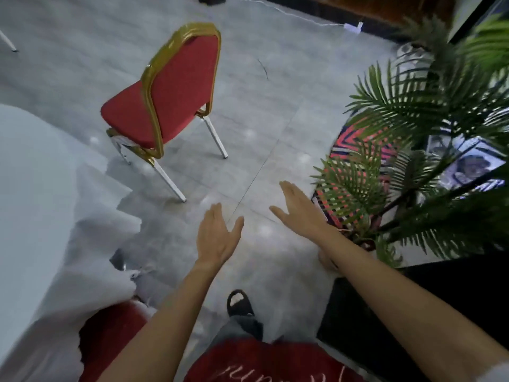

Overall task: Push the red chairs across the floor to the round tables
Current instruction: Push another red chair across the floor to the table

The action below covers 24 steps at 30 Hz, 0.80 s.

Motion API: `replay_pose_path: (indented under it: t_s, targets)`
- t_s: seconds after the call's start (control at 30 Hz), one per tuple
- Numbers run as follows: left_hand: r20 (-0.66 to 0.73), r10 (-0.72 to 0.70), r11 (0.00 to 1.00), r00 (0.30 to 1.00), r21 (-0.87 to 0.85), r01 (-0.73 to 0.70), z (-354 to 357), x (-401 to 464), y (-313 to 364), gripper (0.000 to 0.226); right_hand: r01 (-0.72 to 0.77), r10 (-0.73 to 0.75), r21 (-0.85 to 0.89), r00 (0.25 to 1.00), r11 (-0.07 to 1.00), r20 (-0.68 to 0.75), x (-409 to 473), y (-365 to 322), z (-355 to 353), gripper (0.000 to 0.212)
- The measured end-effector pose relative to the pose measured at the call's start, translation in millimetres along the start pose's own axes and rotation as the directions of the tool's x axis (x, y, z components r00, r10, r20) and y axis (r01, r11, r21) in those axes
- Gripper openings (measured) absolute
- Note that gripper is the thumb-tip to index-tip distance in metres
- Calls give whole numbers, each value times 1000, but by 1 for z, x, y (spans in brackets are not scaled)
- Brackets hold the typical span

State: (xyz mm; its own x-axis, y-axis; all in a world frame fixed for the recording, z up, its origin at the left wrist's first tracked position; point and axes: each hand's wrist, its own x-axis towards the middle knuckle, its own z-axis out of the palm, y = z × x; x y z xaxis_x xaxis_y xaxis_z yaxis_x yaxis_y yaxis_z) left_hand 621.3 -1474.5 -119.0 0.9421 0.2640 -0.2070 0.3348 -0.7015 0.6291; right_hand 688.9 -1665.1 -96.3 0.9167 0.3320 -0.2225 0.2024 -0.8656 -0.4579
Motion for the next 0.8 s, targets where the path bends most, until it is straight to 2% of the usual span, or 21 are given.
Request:
replay_pose_path:
  t_s: [0.37, 0.53, 0.63, 0.8]
  targets:
    - [-134, -119, 992, 984, -57, 112, -15, 142, 22, 61, 82, -84, 34, 995, 996, 57, 171, 13, -32, 69]
    - [-251, -141, 989, 958, -76, 126, -33, 240, 64, 73, 142, -145, 65, 988, 988, 44, 277, 21, -82, 69]
    - [-310, -97, 995, 946, -63, 81, -41, 294, 89, 75, 208, -209, 24, 978, 978, 28, 337, 25, -116, 69]
    - [-392, -24, 997, 920, 56, 50, -53, 349, 108, 79, 302, -301, -21, 953, 953, 36, 420, 14, -147, 69]
